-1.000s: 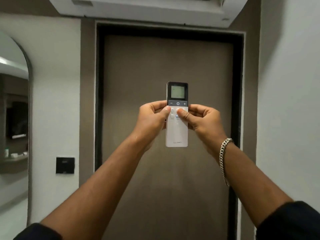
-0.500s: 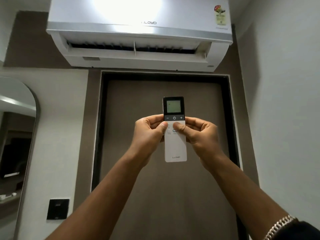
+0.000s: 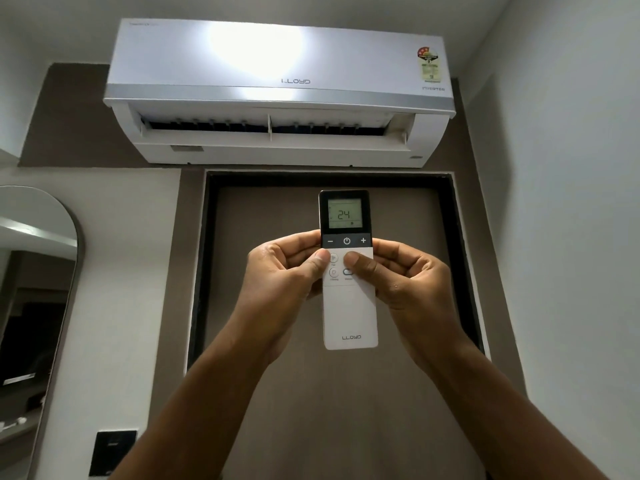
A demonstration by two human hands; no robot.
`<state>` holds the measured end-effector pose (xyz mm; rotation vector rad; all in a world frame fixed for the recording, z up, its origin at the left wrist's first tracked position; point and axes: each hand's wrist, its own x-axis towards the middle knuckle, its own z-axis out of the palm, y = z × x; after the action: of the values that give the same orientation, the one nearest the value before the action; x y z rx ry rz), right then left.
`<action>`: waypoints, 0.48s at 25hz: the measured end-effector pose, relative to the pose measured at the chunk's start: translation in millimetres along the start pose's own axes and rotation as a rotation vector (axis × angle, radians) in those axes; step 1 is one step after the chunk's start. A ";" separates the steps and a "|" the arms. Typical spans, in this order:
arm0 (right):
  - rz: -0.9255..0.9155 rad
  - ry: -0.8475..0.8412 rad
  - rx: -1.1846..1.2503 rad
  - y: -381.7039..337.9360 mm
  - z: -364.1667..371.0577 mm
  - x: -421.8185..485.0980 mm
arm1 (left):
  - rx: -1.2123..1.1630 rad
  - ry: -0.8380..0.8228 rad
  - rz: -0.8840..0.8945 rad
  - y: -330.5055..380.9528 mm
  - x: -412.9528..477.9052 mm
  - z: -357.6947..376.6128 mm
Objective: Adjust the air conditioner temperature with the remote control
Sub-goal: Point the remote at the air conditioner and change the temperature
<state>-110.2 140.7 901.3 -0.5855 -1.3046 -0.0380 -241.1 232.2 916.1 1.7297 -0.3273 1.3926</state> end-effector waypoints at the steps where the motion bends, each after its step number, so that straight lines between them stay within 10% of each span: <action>1: -0.001 -0.008 0.001 -2.7 1.2 -0.6 | -0.011 0.002 -0.006 1.5 -0.6 -1.4; 12: -0.023 -0.012 0.012 -16.0 9.7 -2.4 | -0.004 0.004 -0.017 18.7 -1.1 -3.3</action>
<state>-125.1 130.5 906.7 -0.5607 -1.3228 -0.0454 -256.2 223.3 923.6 1.7227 -0.3119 1.3822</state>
